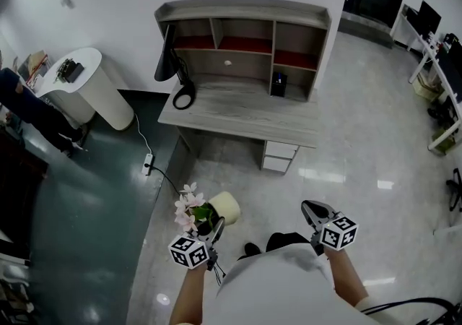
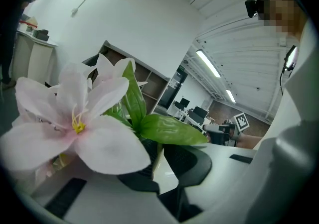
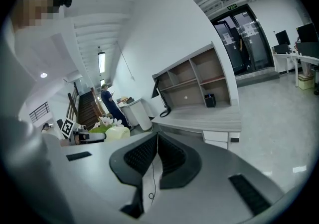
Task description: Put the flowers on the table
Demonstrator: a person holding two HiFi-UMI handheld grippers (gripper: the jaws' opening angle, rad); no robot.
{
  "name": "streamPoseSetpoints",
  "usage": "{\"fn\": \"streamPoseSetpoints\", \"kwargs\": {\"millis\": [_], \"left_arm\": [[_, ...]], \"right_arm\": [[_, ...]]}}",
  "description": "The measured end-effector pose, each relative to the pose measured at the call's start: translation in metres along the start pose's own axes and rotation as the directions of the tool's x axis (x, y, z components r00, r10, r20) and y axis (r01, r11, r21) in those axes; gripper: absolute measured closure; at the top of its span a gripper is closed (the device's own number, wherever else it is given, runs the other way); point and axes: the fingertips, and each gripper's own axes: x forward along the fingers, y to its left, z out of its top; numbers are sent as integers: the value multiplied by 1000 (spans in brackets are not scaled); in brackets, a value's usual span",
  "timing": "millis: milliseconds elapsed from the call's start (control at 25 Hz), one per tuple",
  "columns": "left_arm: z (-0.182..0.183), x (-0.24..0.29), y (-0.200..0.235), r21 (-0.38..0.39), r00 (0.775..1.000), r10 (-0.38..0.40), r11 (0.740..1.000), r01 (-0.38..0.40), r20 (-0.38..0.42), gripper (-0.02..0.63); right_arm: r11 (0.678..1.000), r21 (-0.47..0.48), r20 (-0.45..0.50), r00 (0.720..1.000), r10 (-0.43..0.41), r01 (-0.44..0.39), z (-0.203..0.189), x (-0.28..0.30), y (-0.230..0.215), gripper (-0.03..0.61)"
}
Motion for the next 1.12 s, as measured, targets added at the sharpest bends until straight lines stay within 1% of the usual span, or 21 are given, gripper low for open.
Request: {"fn": "streamPoseSetpoints", "kwargs": {"millis": [320,600,880,1120], "left_arm": [[5,-15,18,-14,999,30,999,-30,16,561],[11,-15,36,-27,998,57,998,-56,26,561],[23,1,58,-31,996,82,996,-81,20,561],[43,22,76,-31,994,104,994,-103,16,561]], "right_arm": [[999,-18,-36,998,48,-49,0,25,20,558],[998,-21,-63,996,63,-64,2,47,18,558],[994,-26,-94,991,100,-103,13,85,10,558],[990,-26,-114,984,133,-137,33,124,-2,558]]}}
